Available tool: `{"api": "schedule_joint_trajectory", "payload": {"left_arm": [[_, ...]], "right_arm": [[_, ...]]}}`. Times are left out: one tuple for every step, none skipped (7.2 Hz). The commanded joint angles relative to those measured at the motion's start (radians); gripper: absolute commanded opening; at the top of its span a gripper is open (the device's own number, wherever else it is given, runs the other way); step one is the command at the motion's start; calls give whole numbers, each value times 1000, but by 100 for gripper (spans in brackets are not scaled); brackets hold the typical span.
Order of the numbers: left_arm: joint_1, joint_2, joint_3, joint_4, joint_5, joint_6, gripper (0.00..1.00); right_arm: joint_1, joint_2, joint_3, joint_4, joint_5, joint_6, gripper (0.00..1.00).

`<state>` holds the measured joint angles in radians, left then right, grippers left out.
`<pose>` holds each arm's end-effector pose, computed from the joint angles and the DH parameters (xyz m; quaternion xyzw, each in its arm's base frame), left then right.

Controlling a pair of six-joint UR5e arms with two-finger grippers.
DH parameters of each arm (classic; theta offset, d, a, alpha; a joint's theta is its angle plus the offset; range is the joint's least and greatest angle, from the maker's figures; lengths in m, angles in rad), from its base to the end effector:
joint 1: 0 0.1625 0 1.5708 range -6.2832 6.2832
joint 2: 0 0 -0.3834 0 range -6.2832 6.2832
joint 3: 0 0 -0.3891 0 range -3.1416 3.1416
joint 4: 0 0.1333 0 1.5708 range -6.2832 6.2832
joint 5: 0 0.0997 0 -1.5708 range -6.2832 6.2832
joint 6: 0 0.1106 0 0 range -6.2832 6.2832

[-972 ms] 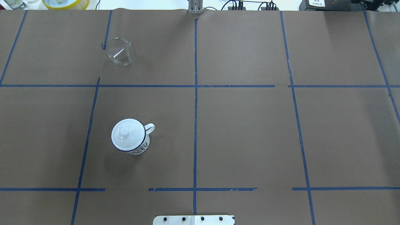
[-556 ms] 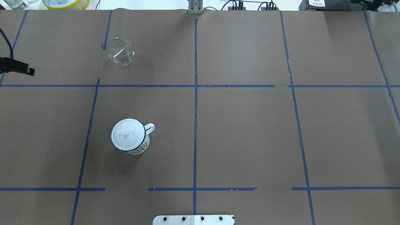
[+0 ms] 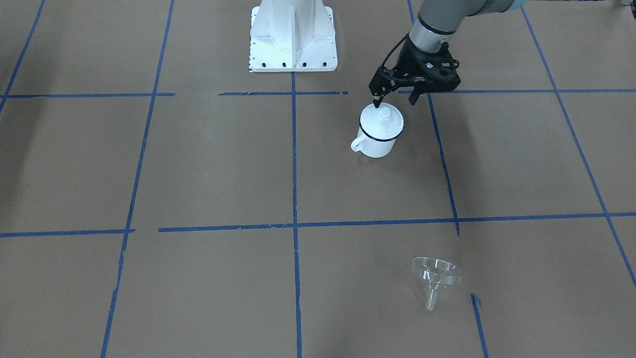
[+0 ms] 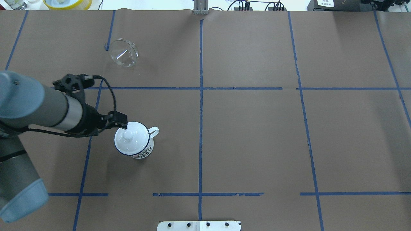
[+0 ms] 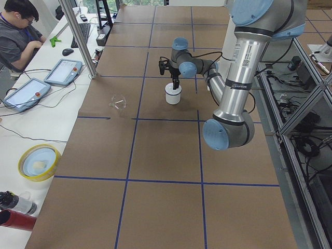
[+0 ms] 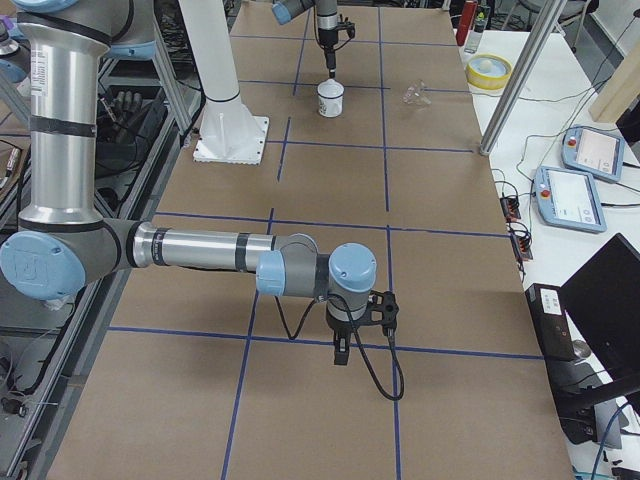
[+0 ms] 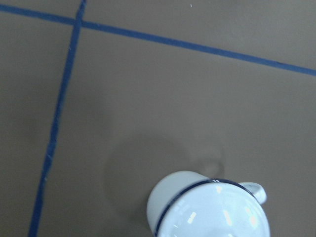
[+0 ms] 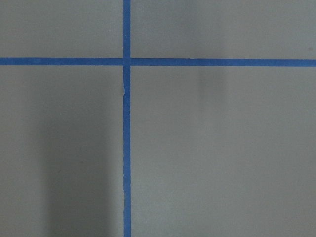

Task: Place funnel on cup
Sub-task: 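Move the left gripper down onto the white lid atop the mug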

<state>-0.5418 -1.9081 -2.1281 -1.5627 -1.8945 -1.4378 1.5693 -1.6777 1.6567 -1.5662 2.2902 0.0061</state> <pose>0.3904 -0.3495 0.2098 0.0028 0.4476 -0.1133 0.8870 0.0598 -0.4465 0.6367 -0.0090 -0.3519 0.0050 0.9360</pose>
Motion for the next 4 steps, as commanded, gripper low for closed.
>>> {"api": "schedule_joint_trajectory", "payload": {"left_arm": [[48,-72,-1,107,79,-46,100],[36,-63,-1,104,104,12,100],[37,-43,7,98,104,49,100],[37,-19,16,54,104,51,100]], "right_arm": [[0,0,0,0,0,0,100],[0,0,0,0,0,0,100],[0,0,-2,0,0,0,100],[0,0,-2,0,0,0,100]]}}
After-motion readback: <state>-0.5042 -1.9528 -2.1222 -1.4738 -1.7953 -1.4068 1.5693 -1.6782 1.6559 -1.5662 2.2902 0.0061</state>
